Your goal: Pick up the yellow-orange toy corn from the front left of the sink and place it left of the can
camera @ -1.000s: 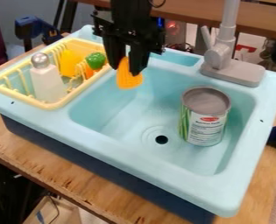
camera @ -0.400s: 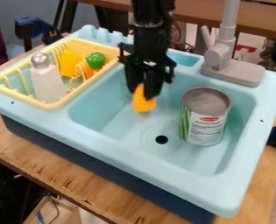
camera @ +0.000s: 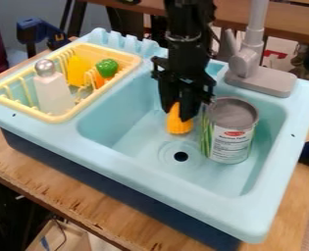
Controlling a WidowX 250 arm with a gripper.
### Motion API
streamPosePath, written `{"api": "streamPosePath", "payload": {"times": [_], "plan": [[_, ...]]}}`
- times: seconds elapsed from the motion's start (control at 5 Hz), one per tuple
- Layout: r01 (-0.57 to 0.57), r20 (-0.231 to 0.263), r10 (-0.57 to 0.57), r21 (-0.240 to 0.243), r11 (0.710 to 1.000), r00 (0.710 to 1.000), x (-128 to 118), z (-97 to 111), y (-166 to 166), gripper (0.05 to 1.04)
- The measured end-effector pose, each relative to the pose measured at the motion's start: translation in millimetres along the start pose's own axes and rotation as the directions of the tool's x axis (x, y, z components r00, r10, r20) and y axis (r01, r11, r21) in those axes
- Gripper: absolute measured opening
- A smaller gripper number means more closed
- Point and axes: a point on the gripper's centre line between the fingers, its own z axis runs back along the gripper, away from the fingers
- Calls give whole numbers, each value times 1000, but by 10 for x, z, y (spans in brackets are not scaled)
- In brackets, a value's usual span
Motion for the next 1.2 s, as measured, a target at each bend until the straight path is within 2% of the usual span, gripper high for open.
{"api": "streamPosePath", "payload": {"times": [0.2,0.4,0.6,0.8,1.0,1.2], "plan": [[2,-34,-3,-3,1000,999,-39,-26,-30,548],[-20,-78,21,13,1000,997,-110,-22,-1,854],[-38,-90,41,39,999,995,-136,0,37,1008],[-39,-50,41,57,998,998,-150,173,52,1003],[-28,-9,28,59,998,1000,-384,536,47,1003],[-12,18,11,37,999,1000,-640,916,161,1003]]}}
